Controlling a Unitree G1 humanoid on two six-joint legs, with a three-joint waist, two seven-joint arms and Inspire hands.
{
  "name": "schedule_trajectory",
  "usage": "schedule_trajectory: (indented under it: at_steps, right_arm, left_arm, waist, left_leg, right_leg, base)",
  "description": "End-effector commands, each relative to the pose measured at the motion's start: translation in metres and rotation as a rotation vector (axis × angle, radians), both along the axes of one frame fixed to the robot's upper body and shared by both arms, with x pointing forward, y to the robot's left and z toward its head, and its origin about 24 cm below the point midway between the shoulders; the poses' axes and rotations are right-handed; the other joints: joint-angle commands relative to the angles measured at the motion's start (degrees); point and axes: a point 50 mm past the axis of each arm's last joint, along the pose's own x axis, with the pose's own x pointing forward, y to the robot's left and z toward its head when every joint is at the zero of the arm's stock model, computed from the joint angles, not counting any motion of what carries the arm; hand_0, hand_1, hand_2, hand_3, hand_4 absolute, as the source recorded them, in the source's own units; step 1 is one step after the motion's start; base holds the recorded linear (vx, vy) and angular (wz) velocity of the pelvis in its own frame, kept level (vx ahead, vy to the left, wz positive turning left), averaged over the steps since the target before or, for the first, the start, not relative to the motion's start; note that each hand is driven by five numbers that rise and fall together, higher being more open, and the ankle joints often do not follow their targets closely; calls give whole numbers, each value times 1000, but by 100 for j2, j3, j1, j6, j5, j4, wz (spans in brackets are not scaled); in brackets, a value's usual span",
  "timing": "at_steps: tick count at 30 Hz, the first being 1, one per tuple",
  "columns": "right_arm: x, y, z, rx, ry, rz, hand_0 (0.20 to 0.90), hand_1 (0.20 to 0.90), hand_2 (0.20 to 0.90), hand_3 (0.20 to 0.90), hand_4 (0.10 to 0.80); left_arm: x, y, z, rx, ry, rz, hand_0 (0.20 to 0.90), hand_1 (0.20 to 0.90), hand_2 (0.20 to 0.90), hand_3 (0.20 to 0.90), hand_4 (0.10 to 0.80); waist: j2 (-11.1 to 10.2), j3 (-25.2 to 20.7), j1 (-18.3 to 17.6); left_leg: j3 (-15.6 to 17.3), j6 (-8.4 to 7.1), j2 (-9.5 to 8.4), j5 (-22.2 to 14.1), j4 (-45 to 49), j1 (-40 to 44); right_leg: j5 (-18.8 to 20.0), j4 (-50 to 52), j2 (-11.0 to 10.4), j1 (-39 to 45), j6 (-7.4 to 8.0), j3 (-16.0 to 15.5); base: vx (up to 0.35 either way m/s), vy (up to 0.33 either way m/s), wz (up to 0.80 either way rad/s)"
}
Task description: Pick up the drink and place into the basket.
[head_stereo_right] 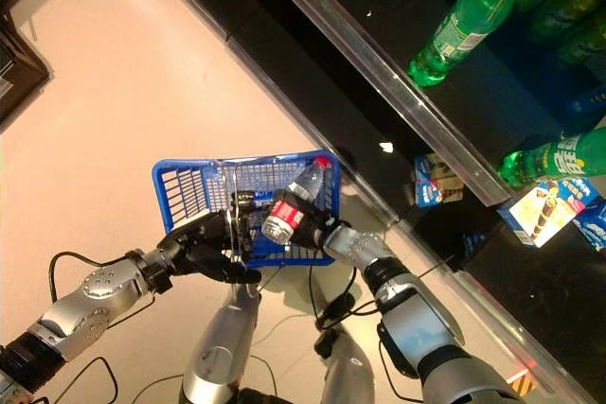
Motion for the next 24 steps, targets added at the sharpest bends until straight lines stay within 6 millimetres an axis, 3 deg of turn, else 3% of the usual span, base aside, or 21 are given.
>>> schedule_trajectory:
  at_steps: [1, 14, 24]
  right_arm:
    - [26, 23, 67, 179, -196, 10, 900, 900, 900, 900, 800]
    - [21, 35, 65, 180, -271, 97, 900, 900, 900, 900, 800]
    - [9, 27, 51, 165, -345, 139, 900, 900, 900, 900, 800]
  left_arm:
    - [-38, -78, 101, -378, -450, -519, 300, 300, 300, 200, 100]
    - [-35, -80, 95, -381, -429, -472, 300, 300, 300, 200, 100]
    - [-30, -73, 82, -356, -394, -381, 300, 300, 300, 200, 100]
  waist:
    - [379, -119, 50]
    - [312, -119, 13]
    - [231, -119, -110]
  left_leg:
    - [143, 229, -46, -375, 861, -343]
    - [199, 219, 11, -329, 826, -372]
    - [342, 205, 98, -330, 821, -185]
  right_leg:
    - [527, 265, -303, -182, 18, 94]
    - [562, 296, -301, -276, 54, 121]
    - [539, 355, -317, -173, 46, 129]
  base:
    - [-6, 13, 5]
    - [-1, 1, 0]
    - [0, 0, 0]
